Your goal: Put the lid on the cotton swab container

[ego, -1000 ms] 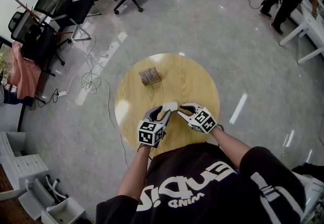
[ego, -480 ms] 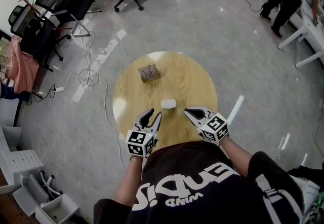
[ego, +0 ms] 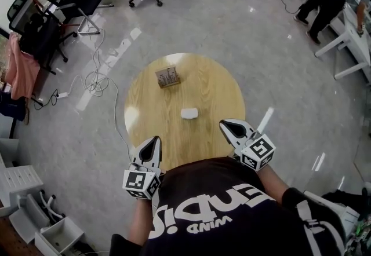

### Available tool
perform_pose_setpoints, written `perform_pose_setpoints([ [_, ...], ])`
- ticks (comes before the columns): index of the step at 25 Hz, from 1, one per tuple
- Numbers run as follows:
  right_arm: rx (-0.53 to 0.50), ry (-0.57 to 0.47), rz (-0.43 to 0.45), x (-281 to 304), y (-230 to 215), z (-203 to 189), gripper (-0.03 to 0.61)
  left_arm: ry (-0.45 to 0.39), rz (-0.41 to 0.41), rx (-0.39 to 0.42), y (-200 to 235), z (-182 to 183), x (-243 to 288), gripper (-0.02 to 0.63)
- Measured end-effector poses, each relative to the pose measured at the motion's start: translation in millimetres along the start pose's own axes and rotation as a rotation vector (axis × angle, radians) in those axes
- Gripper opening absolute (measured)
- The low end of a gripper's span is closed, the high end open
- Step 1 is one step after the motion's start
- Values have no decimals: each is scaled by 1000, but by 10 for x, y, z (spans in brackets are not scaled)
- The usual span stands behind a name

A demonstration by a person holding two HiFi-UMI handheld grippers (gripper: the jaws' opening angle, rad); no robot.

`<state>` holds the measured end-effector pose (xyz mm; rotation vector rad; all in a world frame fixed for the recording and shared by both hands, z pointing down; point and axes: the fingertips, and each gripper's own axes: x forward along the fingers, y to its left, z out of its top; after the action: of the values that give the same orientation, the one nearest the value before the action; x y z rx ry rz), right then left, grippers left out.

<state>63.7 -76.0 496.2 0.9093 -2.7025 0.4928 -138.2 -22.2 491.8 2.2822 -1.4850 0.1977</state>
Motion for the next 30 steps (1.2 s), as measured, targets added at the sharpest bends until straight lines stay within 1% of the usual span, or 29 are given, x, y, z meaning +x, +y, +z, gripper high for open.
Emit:
perform_pose_setpoints([
  [4, -11, -20, -11, -5, 54, 72, 3, -18, 55, -1, 92, 9, -130, 11],
  [7, -31, -23, -20, -17, 54, 135, 3, -20, 63, 20, 112, 45, -137, 11],
  [10, -22, -34, -42, -28, 17, 173, 3, -30, 67, 25, 120, 82, -133, 11],
  [14, -45, -31, -75, -23, -38, 170, 3, -51, 89, 10, 172, 111, -146, 11],
  [18, -36, -53, -91, -77, -57, 255, 3, -68, 104, -4, 167, 169, -174, 11],
  [24, -41, -69, -88, -100, -32, 285, 3, -62, 103, -8, 155, 117, -178, 11],
  [30, -52, -65, -73, -86, -3, 269, 3, -41, 112, -9, 155, 33, -193, 11],
])
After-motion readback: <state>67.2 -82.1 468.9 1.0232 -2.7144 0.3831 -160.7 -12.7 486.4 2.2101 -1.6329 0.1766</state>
